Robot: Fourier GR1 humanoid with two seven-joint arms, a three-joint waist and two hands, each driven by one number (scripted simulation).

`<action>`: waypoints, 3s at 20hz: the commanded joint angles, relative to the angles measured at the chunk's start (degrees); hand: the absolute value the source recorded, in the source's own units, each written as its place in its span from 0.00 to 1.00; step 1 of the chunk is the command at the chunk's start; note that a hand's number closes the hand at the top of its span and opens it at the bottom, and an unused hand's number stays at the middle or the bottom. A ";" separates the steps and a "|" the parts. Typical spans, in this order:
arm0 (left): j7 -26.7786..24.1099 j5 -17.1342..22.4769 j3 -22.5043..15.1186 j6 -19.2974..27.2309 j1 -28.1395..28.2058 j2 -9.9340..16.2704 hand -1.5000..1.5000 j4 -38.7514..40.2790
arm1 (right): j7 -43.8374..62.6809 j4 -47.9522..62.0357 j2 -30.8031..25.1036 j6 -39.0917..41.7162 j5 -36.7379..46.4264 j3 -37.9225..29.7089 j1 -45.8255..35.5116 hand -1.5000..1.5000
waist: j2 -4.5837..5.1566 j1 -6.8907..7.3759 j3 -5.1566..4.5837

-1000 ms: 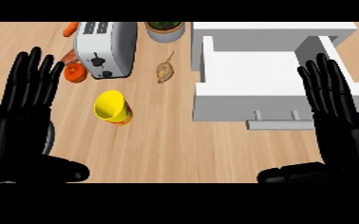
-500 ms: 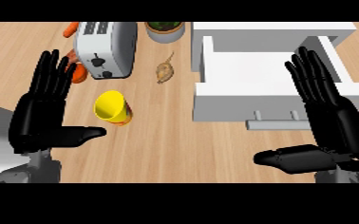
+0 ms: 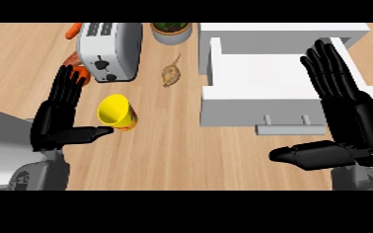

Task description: Pick up the cup, place it into the drawer and close the drawer

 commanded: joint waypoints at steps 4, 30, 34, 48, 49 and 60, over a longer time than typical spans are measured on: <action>-8.84 -1.73 2.55 -1.65 -0.34 1.79 0.00 13.95 | 1.06 3.33 -0.13 -1.16 1.42 -0.50 -5.88 0.00 | 0.02 0.16 -0.01; -48.50 -7.97 7.58 -3.49 -19.34 4.90 0.00 71.32 | 3.77 4.98 -1.83 0.24 -1.23 -3.00 -10.32 0.00 | 0.42 -0.93 -0.14; -50.45 -8.08 8.20 -3.76 -19.76 5.94 0.00 72.99 | 3.28 2.96 -3.19 1.94 -2.98 -4.75 -7.37 0.00 | 0.55 -1.46 -0.18; -48.14 -8.02 8.18 -14.21 -23.96 5.89 0.00 73.72 | 3.57 2.61 -2.51 1.91 -2.52 -3.42 -7.83 0.00 | 0.85 -2.08 -0.28; -49.49 -8.02 8.00 -13.81 -23.88 3.20 1.00 73.23 | 4.61 2.85 -3.03 1.87 -2.84 -4.05 -7.87 0.00 | 0.80 -2.07 -0.27; -59.95 -7.19 10.97 -0.38 -24.65 4.54 1.00 67.74 | 5.49 0.60 -1.87 0.55 -1.88 -2.90 -7.42 0.00 | 0.80 -2.14 -0.30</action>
